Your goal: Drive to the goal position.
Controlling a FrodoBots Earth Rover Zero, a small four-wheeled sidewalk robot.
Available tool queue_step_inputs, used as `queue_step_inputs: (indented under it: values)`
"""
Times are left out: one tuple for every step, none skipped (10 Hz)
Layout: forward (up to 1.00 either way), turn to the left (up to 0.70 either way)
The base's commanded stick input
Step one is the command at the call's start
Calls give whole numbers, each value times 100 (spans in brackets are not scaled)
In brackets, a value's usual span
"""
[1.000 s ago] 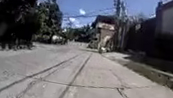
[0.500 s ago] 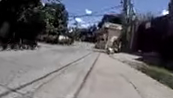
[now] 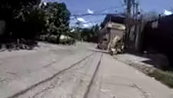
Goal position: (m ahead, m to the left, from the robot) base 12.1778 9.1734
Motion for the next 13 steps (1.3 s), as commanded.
queue_step_inputs:
  values:
    - [100,0]
    - [100,0]
    - [100,0]
    - [100,0]
    - [100,0]
    - [100,0]
    - [100,0]
    - [100,0]
    - [100,0]
    - [100,0]
    - [100,-20]
    - [100,-32]
    - [100,-29]
